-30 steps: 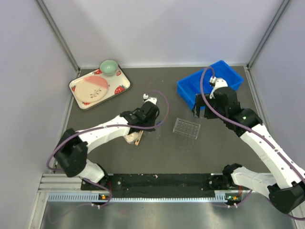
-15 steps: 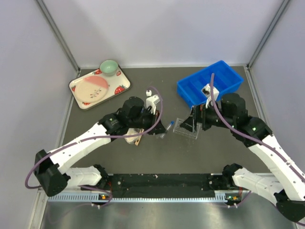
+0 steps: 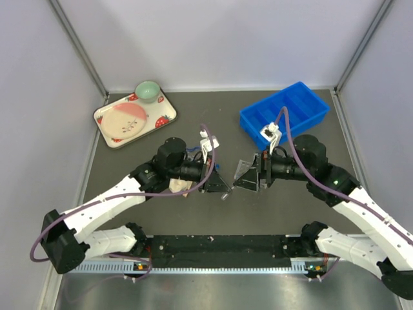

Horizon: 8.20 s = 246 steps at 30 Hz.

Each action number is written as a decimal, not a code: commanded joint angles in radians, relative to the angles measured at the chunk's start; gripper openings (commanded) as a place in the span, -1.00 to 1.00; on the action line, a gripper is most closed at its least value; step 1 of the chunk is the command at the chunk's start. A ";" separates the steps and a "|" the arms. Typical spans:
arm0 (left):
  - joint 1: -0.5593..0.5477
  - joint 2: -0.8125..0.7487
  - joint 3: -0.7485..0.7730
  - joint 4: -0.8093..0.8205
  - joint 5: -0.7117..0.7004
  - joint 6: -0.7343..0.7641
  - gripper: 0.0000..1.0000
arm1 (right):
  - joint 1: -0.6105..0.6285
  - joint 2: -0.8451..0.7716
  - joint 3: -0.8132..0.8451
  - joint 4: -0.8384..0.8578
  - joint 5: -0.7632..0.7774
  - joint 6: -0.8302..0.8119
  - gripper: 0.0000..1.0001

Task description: Organize the chemistry lab equipment

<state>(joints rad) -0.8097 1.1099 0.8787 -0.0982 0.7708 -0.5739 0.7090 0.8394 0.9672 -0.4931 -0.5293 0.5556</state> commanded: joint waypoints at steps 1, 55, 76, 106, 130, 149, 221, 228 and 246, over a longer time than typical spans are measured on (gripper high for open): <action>0.001 -0.042 -0.027 0.149 0.080 -0.040 -1.00 | 0.032 -0.005 -0.002 0.099 -0.020 0.036 0.72; 0.001 -0.168 0.086 -0.367 -0.568 0.177 0.98 | 0.047 0.136 0.130 -0.206 0.851 -0.160 -1.00; 0.001 -0.252 -0.046 -0.304 -0.840 0.186 0.98 | -0.008 0.536 0.031 0.225 0.847 -0.241 -1.00; 0.001 -0.259 -0.061 -0.276 -0.835 0.200 0.98 | -0.046 0.647 0.005 0.272 0.833 -0.287 -1.00; 0.001 -0.259 -0.067 -0.273 -0.832 0.194 0.98 | -0.043 0.676 -0.041 0.304 0.816 -0.263 -1.00; 0.001 -0.255 -0.064 -0.273 -0.823 0.194 0.98 | -0.043 0.681 -0.055 0.309 0.802 -0.249 -0.08; 0.093 0.496 0.069 -0.132 -0.933 0.198 -0.02 | 0.109 0.012 -0.028 -0.148 0.919 -0.263 0.23; 0.093 0.515 0.069 -0.127 -0.939 0.195 -0.05 | 0.109 0.007 -0.033 -0.150 0.916 -0.260 0.23; 0.093 0.558 0.068 -0.133 -0.959 0.190 -0.12 | 0.109 0.007 -0.039 -0.148 0.910 -0.258 0.23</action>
<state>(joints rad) -0.7200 1.6588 0.9321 -0.2600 -0.1761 -0.3855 0.8089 0.8593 0.9295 -0.6594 0.3908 0.2913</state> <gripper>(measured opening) 0.442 0.615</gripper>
